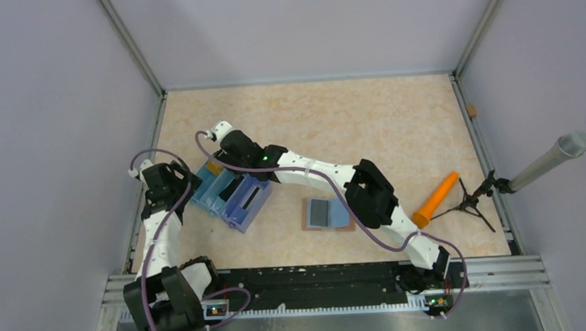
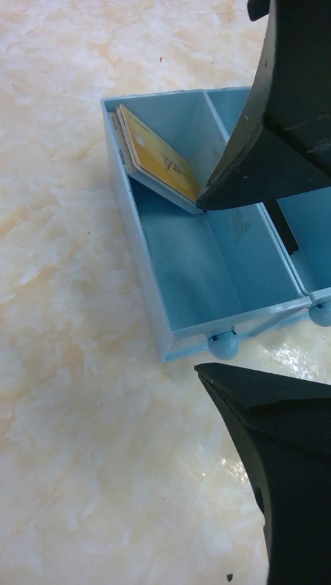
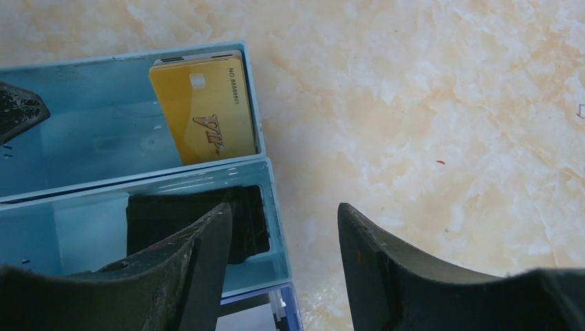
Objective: Put the credit cards into the card holder
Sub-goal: Move the storage box to the center of the board.
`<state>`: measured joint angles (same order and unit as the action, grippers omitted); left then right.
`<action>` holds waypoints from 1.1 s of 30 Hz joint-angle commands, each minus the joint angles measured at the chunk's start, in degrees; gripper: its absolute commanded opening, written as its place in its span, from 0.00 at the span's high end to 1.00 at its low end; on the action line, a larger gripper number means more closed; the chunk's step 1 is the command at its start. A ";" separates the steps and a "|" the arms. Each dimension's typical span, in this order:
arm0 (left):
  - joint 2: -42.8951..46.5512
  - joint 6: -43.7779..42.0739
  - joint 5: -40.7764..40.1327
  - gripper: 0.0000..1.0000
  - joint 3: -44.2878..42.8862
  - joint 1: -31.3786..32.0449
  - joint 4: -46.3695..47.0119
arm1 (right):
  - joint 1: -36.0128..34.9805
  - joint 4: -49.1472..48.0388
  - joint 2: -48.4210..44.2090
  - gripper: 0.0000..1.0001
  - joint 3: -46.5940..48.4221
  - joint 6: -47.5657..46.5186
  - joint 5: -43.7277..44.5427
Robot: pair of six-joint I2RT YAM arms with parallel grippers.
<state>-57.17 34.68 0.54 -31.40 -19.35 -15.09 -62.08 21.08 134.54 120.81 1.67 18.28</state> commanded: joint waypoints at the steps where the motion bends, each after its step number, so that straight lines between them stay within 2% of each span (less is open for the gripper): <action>1: 0.86 -4.23 2.15 0.16 -3.48 -0.24 -0.92 | -0.39 -0.25 -1.57 0.41 0.84 1.84 -1.39; 7: 3.44 -8.36 3.09 0.10 -5.07 1.15 -0.29 | 0.53 -1.44 -8.12 0.35 -5.24 4.61 -5.76; 11: 0.63 -10.63 3.97 0.06 -7.53 1.69 0.18 | 1.75 -0.78 -13.48 0.33 -12.45 8.52 -7.04; 16: -4.38 -12.70 5.83 0.05 -10.19 2.03 2.59 | 2.13 -0.38 -20.33 0.34 -23.26 14.92 -3.79; 21: -10.17 -13.67 8.06 0.03 -11.95 2.28 4.88 | 2.11 2.20 -23.24 0.39 -29.22 22.20 -1.13; 25: -14.48 -12.67 11.70 0.02 -12.41 2.38 6.93 | 2.14 1.12 -23.27 0.43 -32.20 26.61 -3.39; 29: -15.96 -11.02 14.42 0.02 -10.99 3.01 8.91 | 2.47 -0.08 -21.88 0.46 -32.53 28.77 -3.37; 33: -15.07 -10.06 15.12 0.02 -8.85 5.02 9.02 | 4.40 -0.75 -20.91 0.55 -33.05 29.91 -3.16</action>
<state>-73.12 23.14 12.80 -41.74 -16.32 -9.37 -59.59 22.33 113.40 87.99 28.58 14.90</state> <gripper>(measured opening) 0.976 0.485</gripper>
